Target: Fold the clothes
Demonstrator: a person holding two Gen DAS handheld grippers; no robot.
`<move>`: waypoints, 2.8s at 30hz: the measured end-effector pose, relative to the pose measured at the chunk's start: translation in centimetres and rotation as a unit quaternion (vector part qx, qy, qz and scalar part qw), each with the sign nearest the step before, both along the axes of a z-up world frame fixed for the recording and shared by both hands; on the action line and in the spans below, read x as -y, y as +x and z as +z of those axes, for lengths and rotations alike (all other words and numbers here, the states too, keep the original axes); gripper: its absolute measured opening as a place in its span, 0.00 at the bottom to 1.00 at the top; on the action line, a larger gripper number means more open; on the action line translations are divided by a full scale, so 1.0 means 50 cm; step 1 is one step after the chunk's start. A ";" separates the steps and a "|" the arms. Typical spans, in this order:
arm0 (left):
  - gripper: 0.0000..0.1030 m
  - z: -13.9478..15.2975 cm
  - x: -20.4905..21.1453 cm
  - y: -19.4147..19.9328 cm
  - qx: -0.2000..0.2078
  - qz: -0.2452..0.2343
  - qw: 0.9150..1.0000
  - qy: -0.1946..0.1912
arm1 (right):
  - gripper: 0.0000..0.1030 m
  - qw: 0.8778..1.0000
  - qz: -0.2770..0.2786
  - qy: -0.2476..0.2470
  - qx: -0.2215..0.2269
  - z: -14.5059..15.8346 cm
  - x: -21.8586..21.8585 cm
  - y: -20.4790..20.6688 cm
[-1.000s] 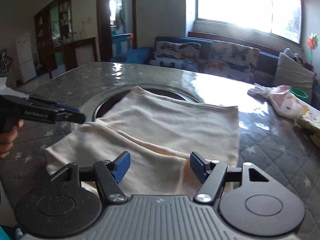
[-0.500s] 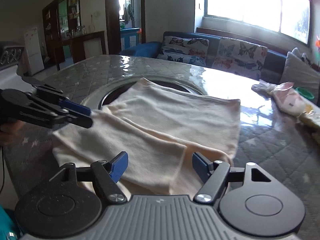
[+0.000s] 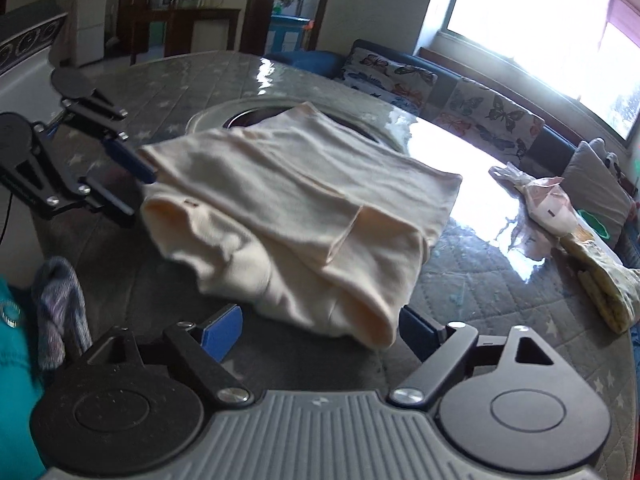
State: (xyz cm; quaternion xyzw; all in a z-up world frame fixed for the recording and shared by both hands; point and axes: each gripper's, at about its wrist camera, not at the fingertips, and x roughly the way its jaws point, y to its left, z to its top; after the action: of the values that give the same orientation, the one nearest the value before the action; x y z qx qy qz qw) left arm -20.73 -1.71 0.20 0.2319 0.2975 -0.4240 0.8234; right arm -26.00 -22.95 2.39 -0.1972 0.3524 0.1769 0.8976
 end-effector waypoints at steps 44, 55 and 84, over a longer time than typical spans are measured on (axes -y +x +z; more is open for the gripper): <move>0.12 -0.003 -0.030 0.068 0.046 0.009 0.998 0.040 | 0.10 0.997 0.051 0.063 0.018 -0.006 -0.047 0.108; 0.10 0.070 -0.072 0.017 0.046 0.003 0.999 -0.015 | 0.09 0.992 0.054 0.096 0.068 0.064 -0.046 0.027; 0.10 0.048 0.004 0.287 0.039 0.089 0.995 -0.002 | 0.09 0.997 0.041 0.056 0.015 0.074 -0.042 0.309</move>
State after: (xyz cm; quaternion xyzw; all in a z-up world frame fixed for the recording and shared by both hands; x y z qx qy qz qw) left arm -6.38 -1.90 2.60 0.2192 0.2840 -0.3405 0.8691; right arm -10.57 -20.84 6.08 -0.1631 0.3204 0.2302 0.9043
